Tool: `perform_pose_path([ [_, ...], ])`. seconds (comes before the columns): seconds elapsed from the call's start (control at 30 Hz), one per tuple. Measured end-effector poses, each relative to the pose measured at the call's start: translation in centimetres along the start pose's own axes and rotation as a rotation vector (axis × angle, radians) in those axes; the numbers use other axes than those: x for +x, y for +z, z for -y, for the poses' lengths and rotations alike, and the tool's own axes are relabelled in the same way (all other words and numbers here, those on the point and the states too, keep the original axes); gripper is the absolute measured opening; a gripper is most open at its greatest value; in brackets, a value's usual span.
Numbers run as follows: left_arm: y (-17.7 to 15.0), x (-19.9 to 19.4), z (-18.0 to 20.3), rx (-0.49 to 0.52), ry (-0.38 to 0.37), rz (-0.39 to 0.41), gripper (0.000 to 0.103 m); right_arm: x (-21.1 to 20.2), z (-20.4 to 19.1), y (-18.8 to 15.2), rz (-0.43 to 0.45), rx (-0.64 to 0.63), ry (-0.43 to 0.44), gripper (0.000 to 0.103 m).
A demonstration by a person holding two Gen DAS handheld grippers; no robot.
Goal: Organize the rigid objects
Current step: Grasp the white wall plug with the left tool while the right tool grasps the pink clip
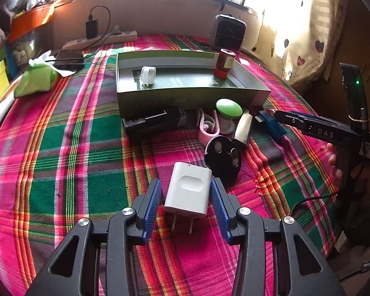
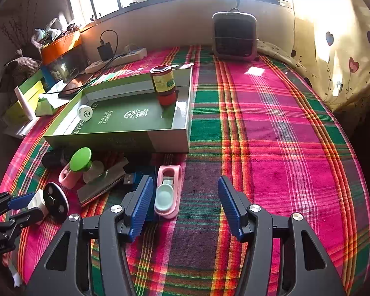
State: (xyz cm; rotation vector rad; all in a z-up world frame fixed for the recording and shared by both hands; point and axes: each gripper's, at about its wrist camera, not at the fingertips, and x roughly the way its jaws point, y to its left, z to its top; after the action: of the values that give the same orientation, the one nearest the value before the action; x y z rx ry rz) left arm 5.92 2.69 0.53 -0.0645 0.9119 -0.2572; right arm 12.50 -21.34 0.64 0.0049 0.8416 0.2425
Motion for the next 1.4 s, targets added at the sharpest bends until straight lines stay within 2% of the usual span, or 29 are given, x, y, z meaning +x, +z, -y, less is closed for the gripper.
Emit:
perform_pose_path([
  [0.13, 0.0, 0.1, 0.1, 0.012, 0.019, -0.002, 0.041, 0.1, 0.2, 0.0, -0.006, -0.012, -0.045, 0.056],
  [0.33, 0.1, 0.3, 0.3, 0.025, 0.046, -0.003, 0.041, 0.8, 0.3, 0.0, -0.038, -0.009, -0.016, 0.056],
  [0.63, 0.2, 0.3, 0.2, 0.015, 0.070, 0.001, 0.041, 1.3, 0.0, 0.2, -0.060, -0.052, -0.073, 0.056],
  [1.1, 0.3, 0.5, -0.6, -0.010, 0.125, 0.019, 0.041, 1.3, 0.2, 0.2, -0.061, -0.048, -0.074, 0.056],
  [1.4, 0.2, 0.4, -0.6, -0.027, 0.135, 0.031, 0.037, 1.1, 0.4, 0.1, -0.056, -0.040, -0.087, 0.047],
])
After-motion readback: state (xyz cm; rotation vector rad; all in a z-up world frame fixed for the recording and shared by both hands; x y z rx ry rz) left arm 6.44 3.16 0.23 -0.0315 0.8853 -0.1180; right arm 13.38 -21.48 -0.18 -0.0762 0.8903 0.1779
